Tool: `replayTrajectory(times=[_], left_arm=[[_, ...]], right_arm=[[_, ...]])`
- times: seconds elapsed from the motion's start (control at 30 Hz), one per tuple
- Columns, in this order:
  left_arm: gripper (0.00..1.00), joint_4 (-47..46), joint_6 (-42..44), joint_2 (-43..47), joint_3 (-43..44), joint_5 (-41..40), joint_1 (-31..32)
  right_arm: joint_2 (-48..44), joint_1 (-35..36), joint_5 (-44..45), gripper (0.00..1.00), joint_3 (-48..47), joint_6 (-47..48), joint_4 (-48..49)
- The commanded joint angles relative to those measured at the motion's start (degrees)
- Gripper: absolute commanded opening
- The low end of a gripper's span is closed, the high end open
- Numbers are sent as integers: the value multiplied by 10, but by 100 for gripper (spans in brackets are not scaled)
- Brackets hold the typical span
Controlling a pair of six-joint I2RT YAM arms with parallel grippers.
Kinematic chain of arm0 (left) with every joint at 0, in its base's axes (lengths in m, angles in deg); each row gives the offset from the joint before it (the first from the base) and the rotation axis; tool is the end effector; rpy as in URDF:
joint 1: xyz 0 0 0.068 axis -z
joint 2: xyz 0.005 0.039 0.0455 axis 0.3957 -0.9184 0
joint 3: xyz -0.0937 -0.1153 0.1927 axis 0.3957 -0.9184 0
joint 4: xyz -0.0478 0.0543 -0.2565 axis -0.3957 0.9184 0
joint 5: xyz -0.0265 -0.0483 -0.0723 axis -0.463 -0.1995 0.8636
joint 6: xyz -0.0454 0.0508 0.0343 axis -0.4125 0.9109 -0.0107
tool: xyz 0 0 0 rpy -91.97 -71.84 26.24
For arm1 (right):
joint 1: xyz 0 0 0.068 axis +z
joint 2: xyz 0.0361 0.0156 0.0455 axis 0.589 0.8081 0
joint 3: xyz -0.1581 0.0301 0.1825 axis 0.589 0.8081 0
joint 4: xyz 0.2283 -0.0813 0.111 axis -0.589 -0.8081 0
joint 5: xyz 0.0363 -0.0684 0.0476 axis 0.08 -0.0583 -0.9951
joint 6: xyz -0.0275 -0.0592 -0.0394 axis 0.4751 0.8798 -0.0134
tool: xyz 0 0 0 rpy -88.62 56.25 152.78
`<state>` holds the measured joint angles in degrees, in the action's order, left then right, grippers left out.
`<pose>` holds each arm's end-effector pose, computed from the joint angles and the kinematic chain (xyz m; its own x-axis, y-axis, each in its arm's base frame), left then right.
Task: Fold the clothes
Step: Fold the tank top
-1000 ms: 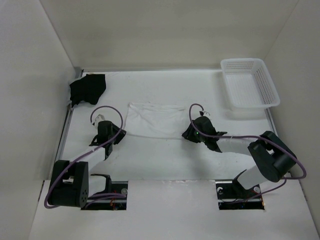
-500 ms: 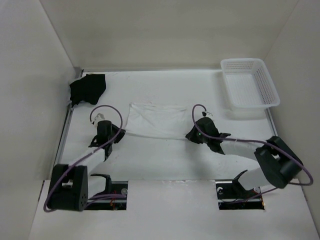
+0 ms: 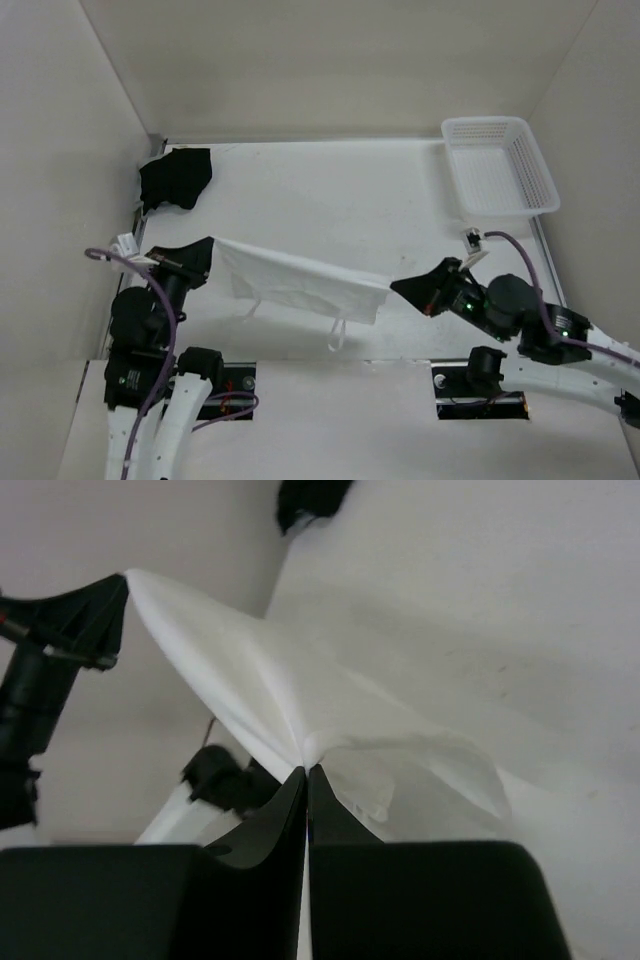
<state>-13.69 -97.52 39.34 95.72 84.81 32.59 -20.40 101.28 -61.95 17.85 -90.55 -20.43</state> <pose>0.1305 -0.0168 0.3425 -0.0809 -0.7508 -0.6555 0.0480 0.6540 -0.7550 0.0954 0.1528 0.3266 -0.6081 0.4261 -0.6698 -0.3755 0.5890 0.7156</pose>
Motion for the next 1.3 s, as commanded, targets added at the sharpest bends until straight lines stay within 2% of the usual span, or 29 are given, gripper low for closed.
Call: replayTrajectory(times=[0.0, 0.1, 0.17, 0.4, 0.43, 0.5, 0.57, 0.67, 0.73, 0.83, 0.97, 1.07, 1.17, 1.23, 1.27], left_arm=[[0, 147, 32, 21, 83, -23, 7], [0, 205, 22, 20, 115, -12, 17], [0, 225, 12, 26, 97, -10, 19], [0, 267, 0, 51, 2, -10, 12], [0, 260, 0, 41, -12, -12, 11], [0, 196, 2, 3, -48, -17, 11], [0, 90, -6, -62, -88, -14, 11], [0, -89, -18, -199, -127, -18, 6], [0, -179, -21, -299, -128, -24, 2], [0, -284, -23, -461, -93, -17, 6], [0, -355, -27, -602, -43, -9, 17], [0, -394, -35, -673, -16, -9, 15], [0, -405, -49, -711, 9, 10, 2], [0, -402, -55, -684, 9, 23, 4], [0, -391, -51, -638, -5, 15, 11]], right_arm=[[-8, 108, 95, 4, -47, -51, -130], [15, 206, 139, 5, -61, -85, -137], [33, 230, 141, 6, -61, -91, -137], [30, 167, 28, 6, 27, -108, -82], [29, 146, 18, 6, 42, -103, -73], [37, 50, -34, 6, 62, -65, -55], [59, -84, -122, 5, 77, -3, -13], [129, -273, -253, 5, 98, 77, 74], [193, -354, -299, 4, 93, 88, 127], [291, -371, -296, 5, 52, 99, 184], [433, -411, -287, 5, -11, 123, 214], [522, -441, -290, 4, -37, 122, 258], [582, -461, -300, 4, -62, 113, 286], [604, -472, -305, 3, -75, 110, 287], [610, -481, -309, 3, -79, 108, 294]])
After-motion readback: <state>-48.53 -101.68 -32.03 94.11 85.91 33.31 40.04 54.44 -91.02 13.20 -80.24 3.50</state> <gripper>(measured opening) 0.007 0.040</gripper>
